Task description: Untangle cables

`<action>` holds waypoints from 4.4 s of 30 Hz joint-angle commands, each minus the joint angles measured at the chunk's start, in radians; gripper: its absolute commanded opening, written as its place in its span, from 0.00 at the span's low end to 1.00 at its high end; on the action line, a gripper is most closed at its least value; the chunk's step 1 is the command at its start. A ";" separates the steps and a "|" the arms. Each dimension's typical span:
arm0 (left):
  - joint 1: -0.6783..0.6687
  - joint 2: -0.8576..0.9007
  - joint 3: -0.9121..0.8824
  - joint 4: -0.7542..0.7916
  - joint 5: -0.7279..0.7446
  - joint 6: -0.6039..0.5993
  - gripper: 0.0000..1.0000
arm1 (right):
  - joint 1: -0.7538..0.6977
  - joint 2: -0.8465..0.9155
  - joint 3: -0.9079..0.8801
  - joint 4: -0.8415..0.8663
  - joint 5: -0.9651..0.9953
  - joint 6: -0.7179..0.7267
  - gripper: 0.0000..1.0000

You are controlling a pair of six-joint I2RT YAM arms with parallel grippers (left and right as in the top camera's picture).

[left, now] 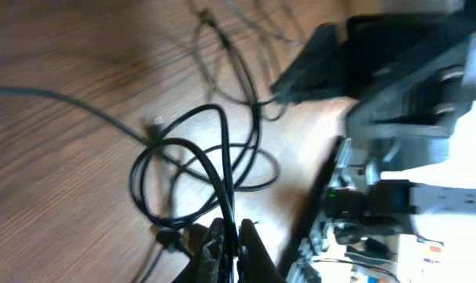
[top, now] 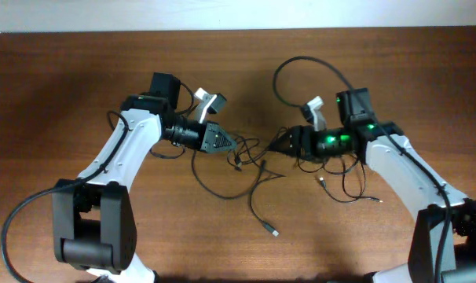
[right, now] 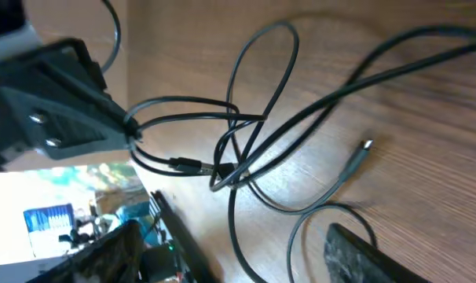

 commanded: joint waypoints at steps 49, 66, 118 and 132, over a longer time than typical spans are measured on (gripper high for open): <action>0.001 -0.012 0.002 0.036 -0.332 -0.105 0.99 | -0.018 -0.008 0.002 -0.165 0.266 -0.022 0.98; 0.001 -0.012 0.002 0.037 -0.332 -0.105 0.99 | -0.018 -0.008 0.002 -0.171 0.250 0.002 0.98; -0.318 -0.008 -0.122 0.212 -0.644 -0.217 0.41 | 0.184 0.235 0.158 -0.097 0.418 0.103 0.29; -0.232 -0.250 -0.004 0.047 -0.607 -0.189 0.00 | 0.126 0.156 0.160 -0.122 0.143 0.016 0.30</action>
